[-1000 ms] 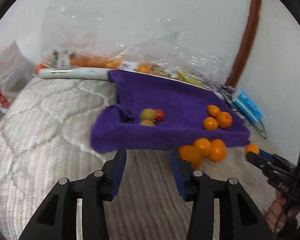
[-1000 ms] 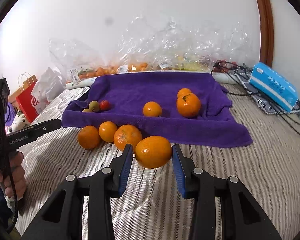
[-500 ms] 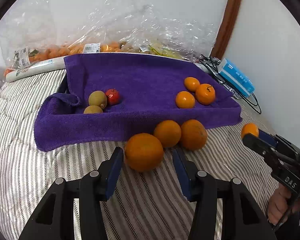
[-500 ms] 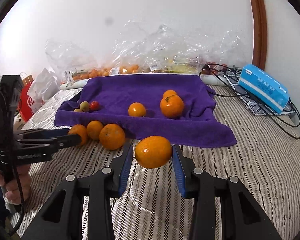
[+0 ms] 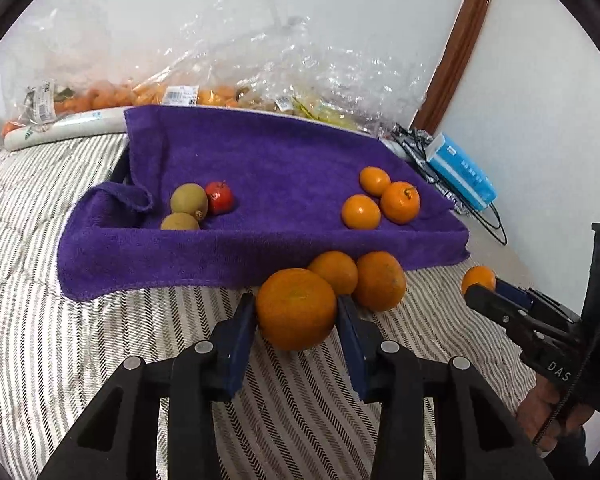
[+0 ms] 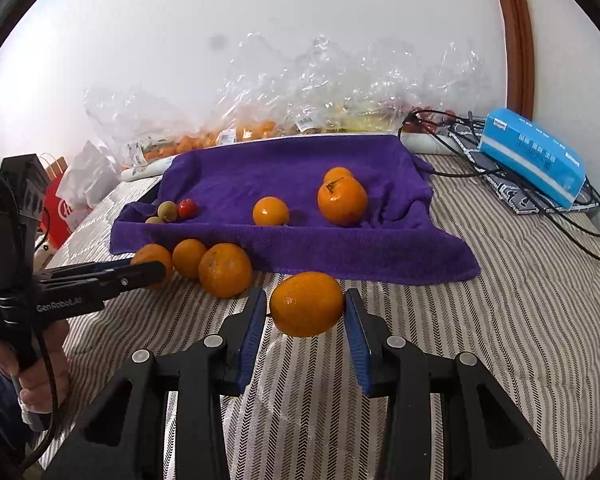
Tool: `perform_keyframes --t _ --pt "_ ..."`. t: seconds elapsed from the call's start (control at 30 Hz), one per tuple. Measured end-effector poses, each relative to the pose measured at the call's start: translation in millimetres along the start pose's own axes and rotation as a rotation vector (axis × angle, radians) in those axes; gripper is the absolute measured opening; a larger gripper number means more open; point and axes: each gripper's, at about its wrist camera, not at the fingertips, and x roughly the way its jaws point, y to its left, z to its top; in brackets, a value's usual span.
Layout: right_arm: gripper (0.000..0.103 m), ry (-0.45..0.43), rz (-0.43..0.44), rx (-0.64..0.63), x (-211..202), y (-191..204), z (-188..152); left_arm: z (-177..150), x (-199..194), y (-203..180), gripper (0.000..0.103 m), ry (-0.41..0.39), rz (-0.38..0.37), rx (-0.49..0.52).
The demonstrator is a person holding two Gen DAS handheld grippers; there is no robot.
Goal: Organize fruits
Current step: 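Grasp a large orange with the left tool while the right tool holds its orange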
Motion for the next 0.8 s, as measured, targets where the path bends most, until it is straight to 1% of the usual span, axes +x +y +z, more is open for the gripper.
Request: perform_keyframes --t 0.13,0.27,0.4,0.5,0.67,0.8 --pt "0.039 -0.002 -0.012 -0.003 0 0 0 -1 -12 0 0.038 -0.052 -0.002 -0.004" --pt "0.039 -0.023 -0.016 0.012 -5 -2 -1 1 -20 3 0.038 -0.090 0.001 -0.024" --pt "0.039 -0.044 -0.029 0.025 -10 -3 -1 1 -25 5 0.038 -0.113 0.020 -0.039" --pt "0.039 -0.036 -0.015 0.042 -12 -3 -1 2 -31 6 0.038 -0.136 0.032 -0.048" --pt "0.039 -0.058 -0.025 0.035 -23 2 7 1 -41 4 0.038 -0.182 0.056 -0.043" --pt "0.039 -0.088 -0.022 0.030 -37 6 16 2 -44 4 0.038 -0.197 0.085 -0.038"
